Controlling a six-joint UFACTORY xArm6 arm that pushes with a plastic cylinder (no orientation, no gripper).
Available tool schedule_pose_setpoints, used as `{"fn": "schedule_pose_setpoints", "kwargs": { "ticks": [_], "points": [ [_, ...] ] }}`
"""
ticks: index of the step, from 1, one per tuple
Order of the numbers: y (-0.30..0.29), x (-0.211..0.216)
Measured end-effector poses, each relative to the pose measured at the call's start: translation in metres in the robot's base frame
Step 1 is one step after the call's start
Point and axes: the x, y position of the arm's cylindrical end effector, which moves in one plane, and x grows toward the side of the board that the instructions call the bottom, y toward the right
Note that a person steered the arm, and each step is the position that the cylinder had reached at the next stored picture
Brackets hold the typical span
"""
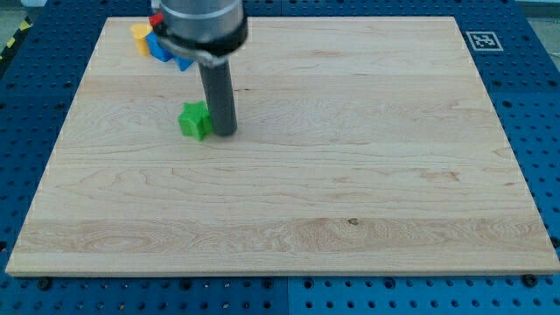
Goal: Move the green star to the bottom right of the triangle
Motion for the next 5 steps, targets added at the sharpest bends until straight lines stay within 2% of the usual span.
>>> {"fn": "schedule_pose_setpoints", "kwargs": {
  "ticks": [1,2,3,4,5],
  "points": [
    [-0.022,-0.064],
    [-0.018,-0.049],
    [0.004,0.006],
    [-0.002,0.05],
    [-0.048,0.042]
  ]
}}
